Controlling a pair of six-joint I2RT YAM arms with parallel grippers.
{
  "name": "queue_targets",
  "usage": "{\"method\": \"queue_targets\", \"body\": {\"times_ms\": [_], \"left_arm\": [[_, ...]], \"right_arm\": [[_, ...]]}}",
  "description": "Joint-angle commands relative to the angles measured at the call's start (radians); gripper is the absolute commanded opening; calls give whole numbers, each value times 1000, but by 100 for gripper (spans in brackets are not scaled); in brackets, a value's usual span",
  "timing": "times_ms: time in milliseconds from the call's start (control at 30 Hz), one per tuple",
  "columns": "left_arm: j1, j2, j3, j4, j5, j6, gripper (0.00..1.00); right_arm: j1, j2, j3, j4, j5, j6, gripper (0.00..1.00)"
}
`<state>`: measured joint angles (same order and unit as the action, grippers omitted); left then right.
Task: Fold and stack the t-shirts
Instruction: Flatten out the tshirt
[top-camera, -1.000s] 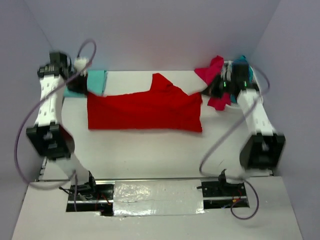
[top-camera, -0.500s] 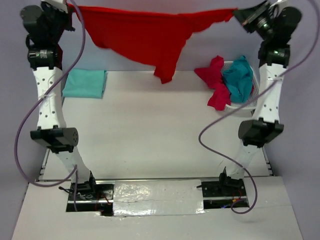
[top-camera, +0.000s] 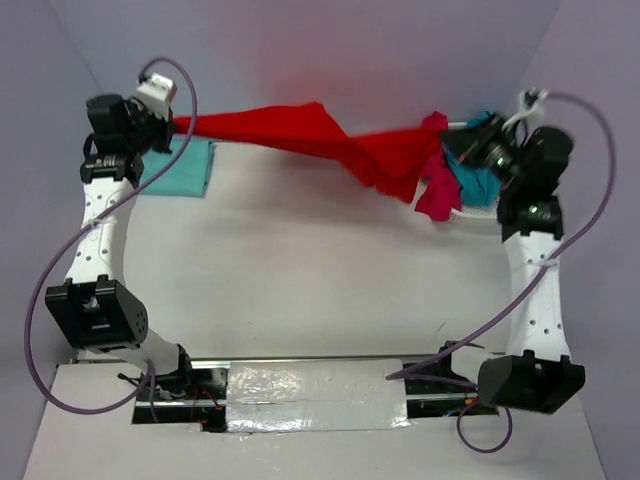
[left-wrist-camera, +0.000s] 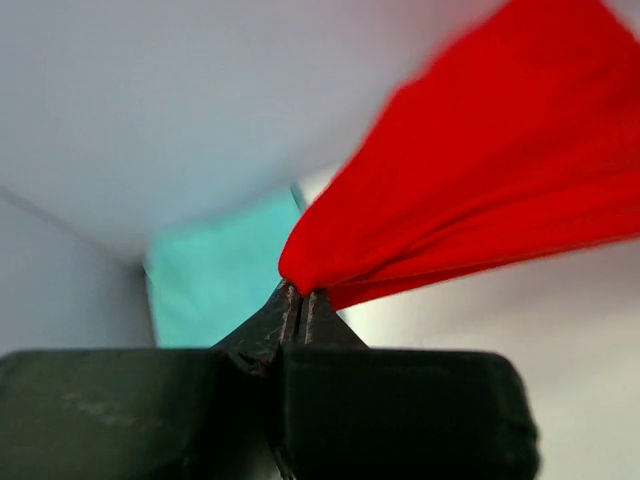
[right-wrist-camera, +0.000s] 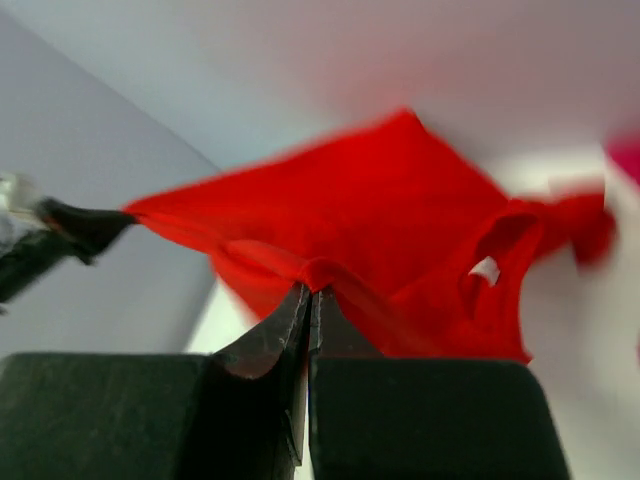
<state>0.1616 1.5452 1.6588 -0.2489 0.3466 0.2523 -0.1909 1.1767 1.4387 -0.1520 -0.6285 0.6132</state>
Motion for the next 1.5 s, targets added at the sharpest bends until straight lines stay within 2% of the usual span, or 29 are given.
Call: {"method": "queue_targets", "body": {"times_ms": [0, 33, 100, 133, 200, 233, 333, 400, 533, 667, 933, 1300, 1467], "left_arm": [[24, -183, -135, -51, -9, 129, 0], [26, -213, -172, -70, -29, 142, 0], [30, -305, -269, -162, -35, 194, 0], [30, -333, -295, -199, -46, 211, 0], [32, -399, -361, -292, -60, 252, 0], [35, -413, -395, -397, -72, 277, 0], [33, -441, -459, -586, -96, 309, 0], [33, -454, -549, -650, -104, 321, 0], [33, -476, -692, -765, -113, 326, 0], [33, -497, -757, -851, -155, 331, 0], [32, -501, -867, -920, -342, 370, 0], [26, -479, -860, -938, -413, 395, 0], [18, -473, -849, -955, -413, 412, 1]], "right_arm": [[28, -194, -313, -93, 70, -127, 0], [36, -309, -386, -110, 99, -138, 0], [36, -418, -545, -179, 121, -153, 0], [38, -519, -585, -213, 136, -153, 0], [38, -612, -676, -302, 167, -142, 0], [38, -691, -702, -355, 171, -138, 0], [39, -800, -794, -435, 155, -107, 0], [41, -856, -885, -449, 107, -55, 0], [42, -899, -971, -527, 87, -30, 0], [41, -911, -989, -581, 61, -59, 0], [53, -798, -1026, -750, 87, -63, 0], [62, -899, -1060, -879, 171, 3, 0], [64, -916, -951, -948, 185, 26, 0]]}}
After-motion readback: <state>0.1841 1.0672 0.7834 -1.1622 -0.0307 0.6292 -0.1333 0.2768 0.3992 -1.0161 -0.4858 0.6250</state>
